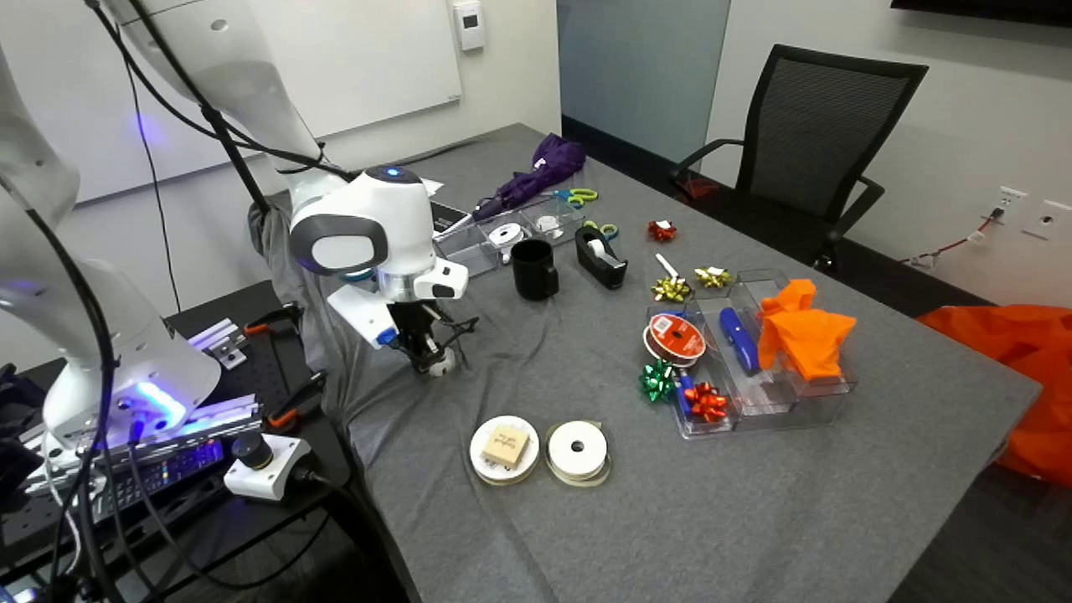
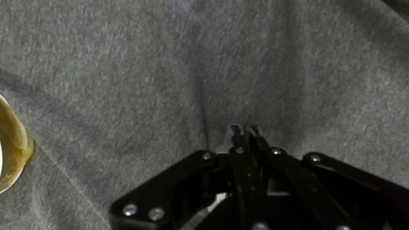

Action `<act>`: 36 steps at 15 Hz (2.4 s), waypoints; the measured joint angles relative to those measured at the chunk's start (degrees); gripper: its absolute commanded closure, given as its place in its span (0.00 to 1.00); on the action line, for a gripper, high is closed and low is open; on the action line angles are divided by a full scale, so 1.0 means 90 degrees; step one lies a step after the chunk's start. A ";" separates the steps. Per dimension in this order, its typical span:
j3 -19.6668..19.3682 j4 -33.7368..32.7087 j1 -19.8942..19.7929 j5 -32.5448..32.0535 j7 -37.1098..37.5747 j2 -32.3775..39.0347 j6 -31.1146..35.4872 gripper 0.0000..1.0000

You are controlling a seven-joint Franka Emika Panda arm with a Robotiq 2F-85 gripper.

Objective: Put the white tape in the clear container at the back on the left.

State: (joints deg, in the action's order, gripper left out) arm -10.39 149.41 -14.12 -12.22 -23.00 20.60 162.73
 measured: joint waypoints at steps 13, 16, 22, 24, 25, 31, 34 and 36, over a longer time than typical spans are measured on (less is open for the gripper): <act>-0.0193 0.0048 -0.0142 -0.0298 -0.0297 -0.0511 0.0033 0.01; 0.0125 0.0063 -0.0347 0.0144 -0.0660 -0.0569 0.0307 0.00; 0.1115 0.0073 -0.0899 0.1183 -0.1208 -0.0439 0.0731 0.00; 0.1305 0.0073 -0.1045 0.1286 -0.1279 -0.0338 0.0789 0.00; 0.1345 0.0074 -0.1093 0.1286 -0.1283 -0.0298 0.0807 0.00; 0.1351 0.0086 -0.1229 0.1263 -0.1285 -0.0125 0.0861 0.00; 0.1284 0.0087 -0.1232 0.1201 -0.1285 -0.0065 0.0884 0.00; 0.1211 0.0090 -0.1230 0.1099 -0.1283 -0.0042 0.0909 0.25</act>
State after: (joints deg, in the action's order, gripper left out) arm 0.51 150.22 -25.19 -2.33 -34.55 20.23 170.90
